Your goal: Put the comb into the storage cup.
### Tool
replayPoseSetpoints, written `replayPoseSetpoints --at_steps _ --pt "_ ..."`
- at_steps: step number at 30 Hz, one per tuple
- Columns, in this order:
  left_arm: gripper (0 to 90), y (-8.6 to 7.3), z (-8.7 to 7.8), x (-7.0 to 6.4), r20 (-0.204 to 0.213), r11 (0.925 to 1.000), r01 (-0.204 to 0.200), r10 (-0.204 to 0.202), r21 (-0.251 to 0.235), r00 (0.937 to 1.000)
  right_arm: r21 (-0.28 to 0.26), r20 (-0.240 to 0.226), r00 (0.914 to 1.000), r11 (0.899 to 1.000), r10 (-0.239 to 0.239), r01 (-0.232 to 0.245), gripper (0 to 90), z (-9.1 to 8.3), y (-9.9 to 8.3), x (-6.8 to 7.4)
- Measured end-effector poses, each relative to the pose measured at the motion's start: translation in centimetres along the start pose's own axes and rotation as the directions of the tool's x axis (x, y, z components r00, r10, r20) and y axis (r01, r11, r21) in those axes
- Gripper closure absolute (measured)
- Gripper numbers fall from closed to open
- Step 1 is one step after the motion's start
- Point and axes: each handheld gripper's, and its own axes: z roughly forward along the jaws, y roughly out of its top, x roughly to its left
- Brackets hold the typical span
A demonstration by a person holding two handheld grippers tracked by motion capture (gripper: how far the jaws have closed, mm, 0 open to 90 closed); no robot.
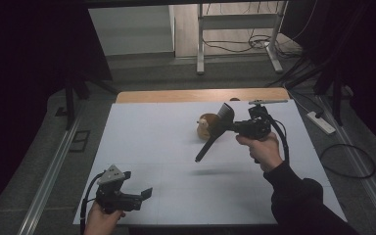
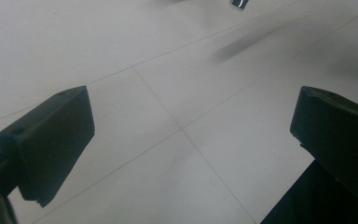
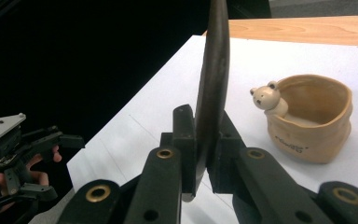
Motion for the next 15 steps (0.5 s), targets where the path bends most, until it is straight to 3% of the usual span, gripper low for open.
replayPoseSetpoints --at_steps 15 --pt "0.4 -1.1 -1.0 0.7 -0.027 0.9996 0.015 -0.015 0.022 0.9995 -0.017 0.039 0.9992 1.0 0.011 -0.011 83.2 -0.5 1.4 -1.1"
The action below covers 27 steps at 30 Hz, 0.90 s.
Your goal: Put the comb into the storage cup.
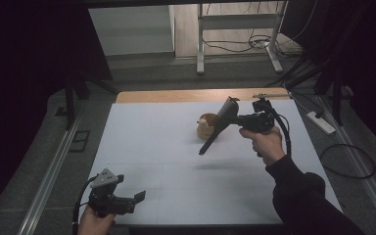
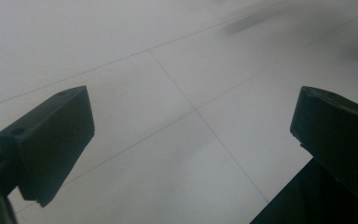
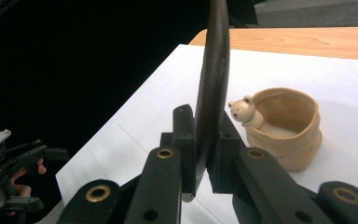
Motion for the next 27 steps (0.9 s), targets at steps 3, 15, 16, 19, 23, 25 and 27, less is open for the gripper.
replayPoseSetpoints --at_steps 3,15,16,19,23,25,27 --pt "0.5 -0.2 -0.2 0.1 -0.001 1.0 0.002 -0.002 0.002 1.0 -0.005 0.011 0.9999 1.0 0.003 -0.002 83.2 -0.1 0.3 -0.2" --pt "0.3 -1.0 -0.7 0.1 -0.006 0.9999 -0.002 0.002 0.01 1.0 -0.032 0.054 0.9986 0.999 0.003 -0.001 83.2 -0.6 1.9 -0.7" --pt "0.3 -1.0 -0.7 0.1 -0.006 1.0 -0.001 0.002 0.007 1.0 -0.034 0.056 0.9984 0.999 0.001 0.001 83.2 -0.6 2.0 -0.8" --pt "0.3 -1.1 -0.8 0.1 -0.007 1.0 0.0 0.0 0.0 1.0 -0.04 0.064 0.9979 0.999 0.002 0.001 83.2 -0.7 2.4 -1.0" --pt "0.3 -1.1 -0.9 0.0 -0.011 1.0 -0.001 0.001 -0.003 0.9999 -0.048 0.078 0.9969 0.999 -0.002 0.005 83.2 -0.8 2.9 -1.0" --pt "0.2 -1.2 -1.0 0.0 -0.012 1.0 -0.001 0.001 -0.009 0.9999 -0.05 0.083 0.9966 0.999 -0.005 0.009 83.2 -0.9 3.2 -1.0" --pt "0.3 -1.2 -1.1 0.0 -0.011 1.0 0.0 0.0 -0.009 0.9999 -0.053 0.088 0.9961 0.999 -0.008 0.013 83.2 -0.9 3.4 -1.0"
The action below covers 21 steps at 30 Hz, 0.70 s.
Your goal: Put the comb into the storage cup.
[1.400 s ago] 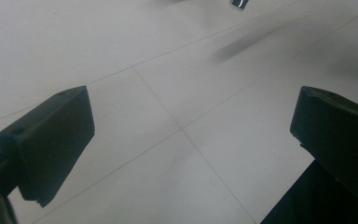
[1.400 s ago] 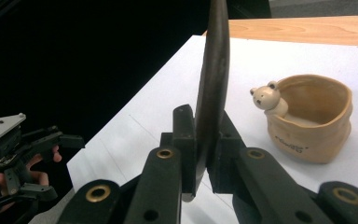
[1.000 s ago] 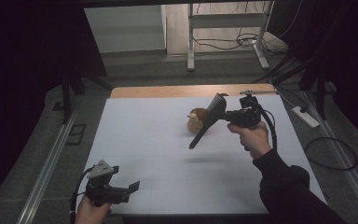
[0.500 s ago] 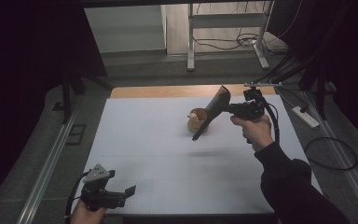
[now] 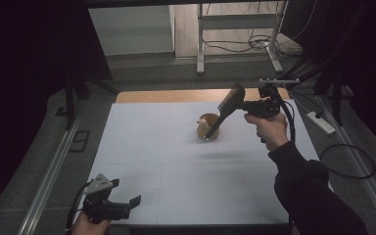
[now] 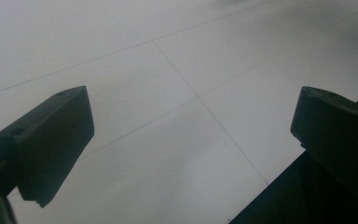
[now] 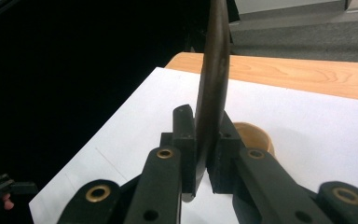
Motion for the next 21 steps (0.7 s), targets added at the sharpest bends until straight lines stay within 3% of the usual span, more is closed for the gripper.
replayPoseSetpoints --at_steps 21 --pt "0.3 -0.2 -0.4 -0.3 -0.012 1.0 -0.008 0.008 0.003 0.9999 -0.015 0.044 0.999 1.0 0.007 -0.006 83.2 0.1 1.7 -0.8"
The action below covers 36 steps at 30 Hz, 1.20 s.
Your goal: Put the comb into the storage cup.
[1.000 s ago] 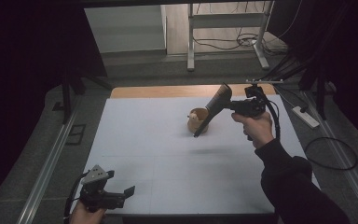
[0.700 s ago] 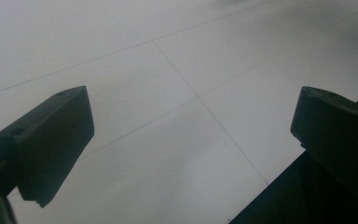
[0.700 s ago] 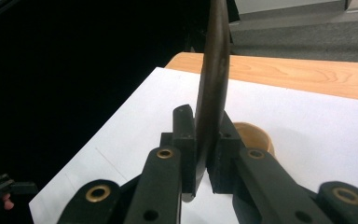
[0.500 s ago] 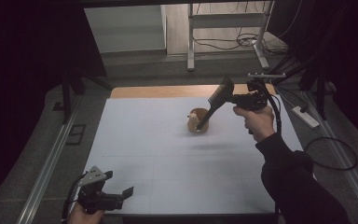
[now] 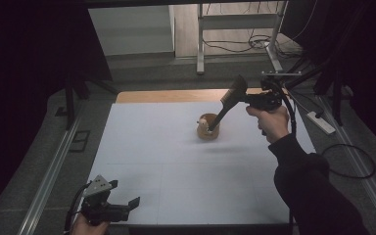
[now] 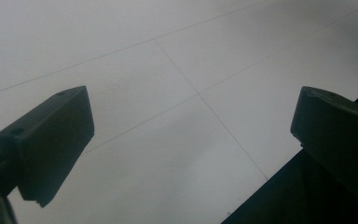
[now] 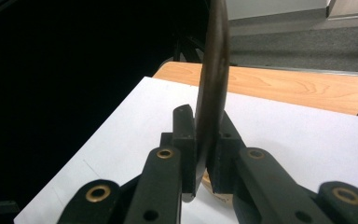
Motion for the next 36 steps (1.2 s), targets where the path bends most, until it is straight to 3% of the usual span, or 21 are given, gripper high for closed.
replayPoseSetpoints --at_steps 21,36 --pt "0.0 -0.1 0.0 0.1 0.007 1.0 0.001 -0.001 -0.007 1.0 -0.016 0.066 0.9978 1.0 -0.009 0.01 83.3 0.8 1.9 -0.7" --pt "0.0 -0.1 0.0 0.2 0.01 0.9999 0.01 -0.01 -0.003 0.9999 -0.024 0.094 0.9956 1.0 0.005 -0.002 83.2 2.2 2.3 -1.5"
